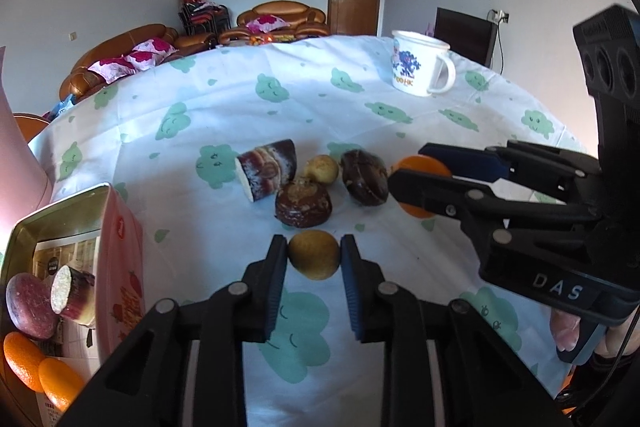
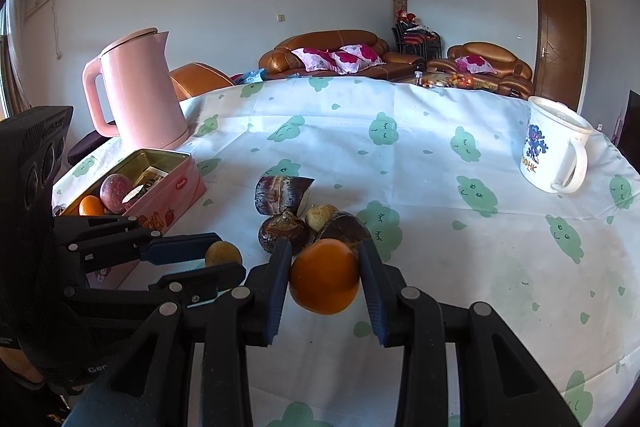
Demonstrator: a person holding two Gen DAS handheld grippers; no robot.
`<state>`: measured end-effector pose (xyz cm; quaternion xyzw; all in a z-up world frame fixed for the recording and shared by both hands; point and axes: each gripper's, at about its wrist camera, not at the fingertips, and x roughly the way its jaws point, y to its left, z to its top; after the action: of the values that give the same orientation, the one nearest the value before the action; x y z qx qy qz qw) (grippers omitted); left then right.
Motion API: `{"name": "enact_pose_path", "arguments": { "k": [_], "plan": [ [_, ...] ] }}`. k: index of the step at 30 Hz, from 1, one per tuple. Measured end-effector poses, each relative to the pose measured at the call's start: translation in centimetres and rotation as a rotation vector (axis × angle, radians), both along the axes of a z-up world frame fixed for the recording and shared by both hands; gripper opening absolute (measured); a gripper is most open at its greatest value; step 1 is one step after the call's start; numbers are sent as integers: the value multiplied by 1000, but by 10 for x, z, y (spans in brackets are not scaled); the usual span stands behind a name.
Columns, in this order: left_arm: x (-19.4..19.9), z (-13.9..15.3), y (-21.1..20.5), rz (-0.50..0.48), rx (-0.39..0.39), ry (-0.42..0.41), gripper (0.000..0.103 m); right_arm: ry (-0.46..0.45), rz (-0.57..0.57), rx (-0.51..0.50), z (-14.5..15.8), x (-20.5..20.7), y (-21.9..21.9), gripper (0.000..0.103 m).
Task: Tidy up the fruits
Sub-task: 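Grasp a mandarin orange with the right gripper while the left gripper grasps a small brown kiwi, then lift the orange and kiwi and carry both toward the pink tin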
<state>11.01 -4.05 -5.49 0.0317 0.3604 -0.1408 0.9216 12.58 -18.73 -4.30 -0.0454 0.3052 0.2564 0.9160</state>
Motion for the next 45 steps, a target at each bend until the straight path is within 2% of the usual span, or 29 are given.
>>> {"name": "enact_pose_path", "arguments": {
  "k": [20,45],
  "plan": [
    [-15,13,13,55,-30,-119,29,-71,22,8,7,-13,1,37],
    [-29,23,23,102,-55,-216,29,-167,36,25,15,-30,-1,37]
  ]
}}
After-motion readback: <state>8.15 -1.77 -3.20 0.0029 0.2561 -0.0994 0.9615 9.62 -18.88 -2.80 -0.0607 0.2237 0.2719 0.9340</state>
